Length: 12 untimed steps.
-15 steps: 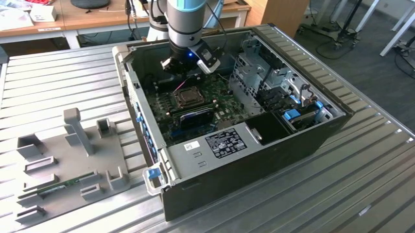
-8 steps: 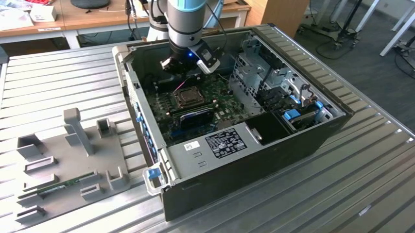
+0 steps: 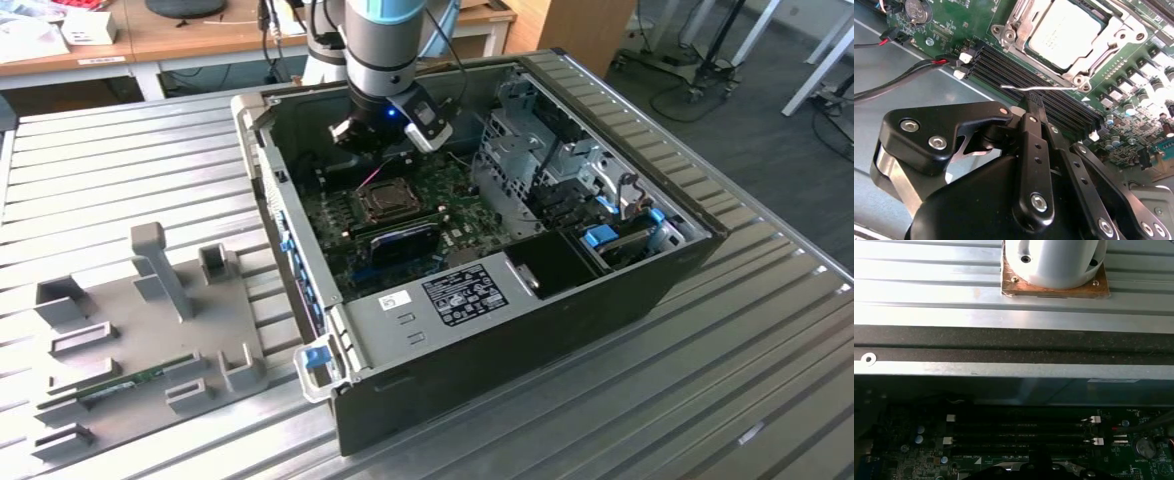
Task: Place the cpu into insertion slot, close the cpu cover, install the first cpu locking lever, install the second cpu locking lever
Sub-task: 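Install the first cpu locking lever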
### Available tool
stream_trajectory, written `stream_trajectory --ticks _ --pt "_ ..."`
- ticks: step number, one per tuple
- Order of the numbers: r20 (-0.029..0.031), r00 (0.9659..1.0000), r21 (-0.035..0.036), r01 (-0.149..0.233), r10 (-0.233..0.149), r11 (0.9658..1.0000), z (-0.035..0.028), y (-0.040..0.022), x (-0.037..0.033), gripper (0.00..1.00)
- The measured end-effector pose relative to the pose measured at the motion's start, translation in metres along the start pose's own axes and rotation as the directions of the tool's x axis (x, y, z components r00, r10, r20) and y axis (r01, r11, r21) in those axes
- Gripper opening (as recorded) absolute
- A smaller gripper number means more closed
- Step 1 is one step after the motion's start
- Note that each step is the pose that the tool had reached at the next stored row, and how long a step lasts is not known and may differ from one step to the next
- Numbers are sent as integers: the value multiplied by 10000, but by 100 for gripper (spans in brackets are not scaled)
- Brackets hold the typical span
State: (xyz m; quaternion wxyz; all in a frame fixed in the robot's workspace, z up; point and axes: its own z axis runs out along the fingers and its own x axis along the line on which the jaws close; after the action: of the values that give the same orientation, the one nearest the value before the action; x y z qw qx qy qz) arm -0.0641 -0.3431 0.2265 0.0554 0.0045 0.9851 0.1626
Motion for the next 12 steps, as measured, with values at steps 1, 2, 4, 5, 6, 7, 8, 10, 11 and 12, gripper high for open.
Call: stream_trajectory --ticks 1,2,4,5,6,7,8,10,11,12 --pt "-10 10000 0 -3 3 10000 0 0 0 11" --pt "-20 10000 0 -7 7 10000 0 0 0 11" --pt "-41 10000 1 -14 14 10000 0 0 0 11" --pt "-51 10000 2 -17 17 10000 0 0 0 11" --pt "-62 10000 2 -21 21 10000 0 0 0 11" --pt "-72 10000 2 -25 25 10000 0 0 0 11" --pt "-83 10000 2 -28 28 10000 0 0 0 11" --pt "-103 9999 4 -35 35 10000 0 0 0 11" --pt "-113 9999 3 -38 38 10000 0 0 0 11" --pt "-124 9999 3 -42 42 10000 0 0 0 11"
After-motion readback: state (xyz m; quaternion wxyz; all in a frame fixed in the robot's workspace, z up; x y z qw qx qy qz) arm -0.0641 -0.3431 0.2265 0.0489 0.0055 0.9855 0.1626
